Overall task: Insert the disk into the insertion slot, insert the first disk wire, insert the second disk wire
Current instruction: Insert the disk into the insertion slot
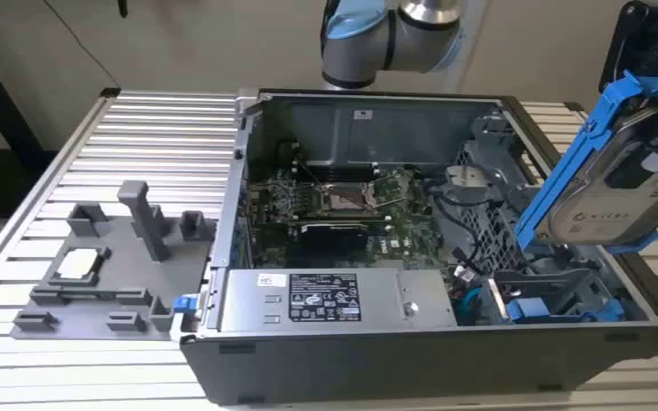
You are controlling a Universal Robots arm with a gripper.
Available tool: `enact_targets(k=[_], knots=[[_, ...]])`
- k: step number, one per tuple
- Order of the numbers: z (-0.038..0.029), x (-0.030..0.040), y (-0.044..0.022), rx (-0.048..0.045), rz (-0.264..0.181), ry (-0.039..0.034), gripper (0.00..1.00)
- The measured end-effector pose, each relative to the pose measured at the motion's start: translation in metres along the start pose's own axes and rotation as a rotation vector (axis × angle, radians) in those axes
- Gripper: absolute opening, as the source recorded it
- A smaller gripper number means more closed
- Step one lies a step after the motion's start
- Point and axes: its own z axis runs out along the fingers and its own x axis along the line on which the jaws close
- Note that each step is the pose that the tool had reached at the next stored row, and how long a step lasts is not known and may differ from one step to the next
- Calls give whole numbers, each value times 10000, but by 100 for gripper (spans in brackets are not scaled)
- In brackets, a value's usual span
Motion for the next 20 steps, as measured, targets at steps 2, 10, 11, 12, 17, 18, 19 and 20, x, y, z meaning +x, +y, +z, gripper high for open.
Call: enact_targets(k=[2, 10, 11, 12, 17, 18, 19, 20], knots=[[0, 0, 0, 1, 0, 0, 33], [5, 0, 0, 1, -1, -1, 33], [11, 0, 0, 1, 0, -1, 33], [17, 0, -1, 2, 0, 1, 33], [65, 11, -18, -33, 0, 1, 33], [78, 13, -22, -57, 0, 0, 33], [90, 15, -28, -91, 0, 2, 33], [100, 17, -32, -135, -1, 1, 33]])
